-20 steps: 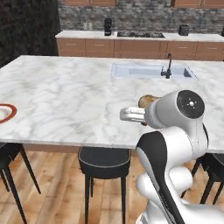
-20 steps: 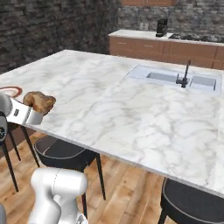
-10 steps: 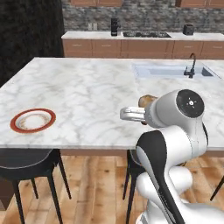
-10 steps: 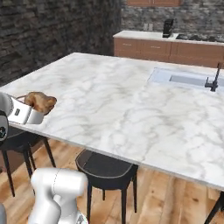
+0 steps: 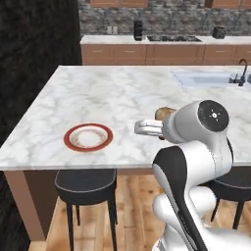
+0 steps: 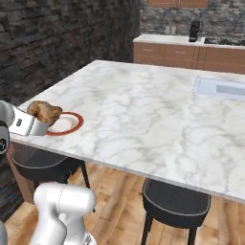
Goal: Take the cheese, chicken drumstick, and corn from the fridge and place them on the plate on the dining counter to create an appetizer plate.
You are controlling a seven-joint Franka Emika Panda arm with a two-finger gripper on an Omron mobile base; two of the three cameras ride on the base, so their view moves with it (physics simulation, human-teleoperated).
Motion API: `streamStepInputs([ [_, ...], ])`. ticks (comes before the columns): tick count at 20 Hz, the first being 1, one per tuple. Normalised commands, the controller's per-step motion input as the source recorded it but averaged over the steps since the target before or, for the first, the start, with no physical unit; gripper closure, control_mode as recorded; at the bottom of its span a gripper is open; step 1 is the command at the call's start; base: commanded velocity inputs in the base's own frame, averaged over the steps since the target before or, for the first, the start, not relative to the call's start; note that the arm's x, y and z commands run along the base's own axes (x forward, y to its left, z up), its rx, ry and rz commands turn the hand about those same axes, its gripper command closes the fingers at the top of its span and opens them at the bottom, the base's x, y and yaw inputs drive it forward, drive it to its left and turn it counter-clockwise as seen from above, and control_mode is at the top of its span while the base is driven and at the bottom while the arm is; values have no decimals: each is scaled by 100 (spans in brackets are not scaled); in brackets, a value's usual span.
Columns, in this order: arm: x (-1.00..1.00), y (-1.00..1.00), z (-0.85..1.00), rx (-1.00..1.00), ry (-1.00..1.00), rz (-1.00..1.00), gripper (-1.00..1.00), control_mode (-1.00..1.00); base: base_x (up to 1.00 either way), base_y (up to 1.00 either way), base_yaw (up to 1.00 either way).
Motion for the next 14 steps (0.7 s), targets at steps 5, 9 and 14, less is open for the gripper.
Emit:
streamStepInputs([
  [5,0,0,0,0,0,0,100,100,5,100,-18],
  [9,0,0,0,0,0,0,100,100,15,83,-21],
  [14,0,0,0,0,0,0,100,100,17,37,-23],
])
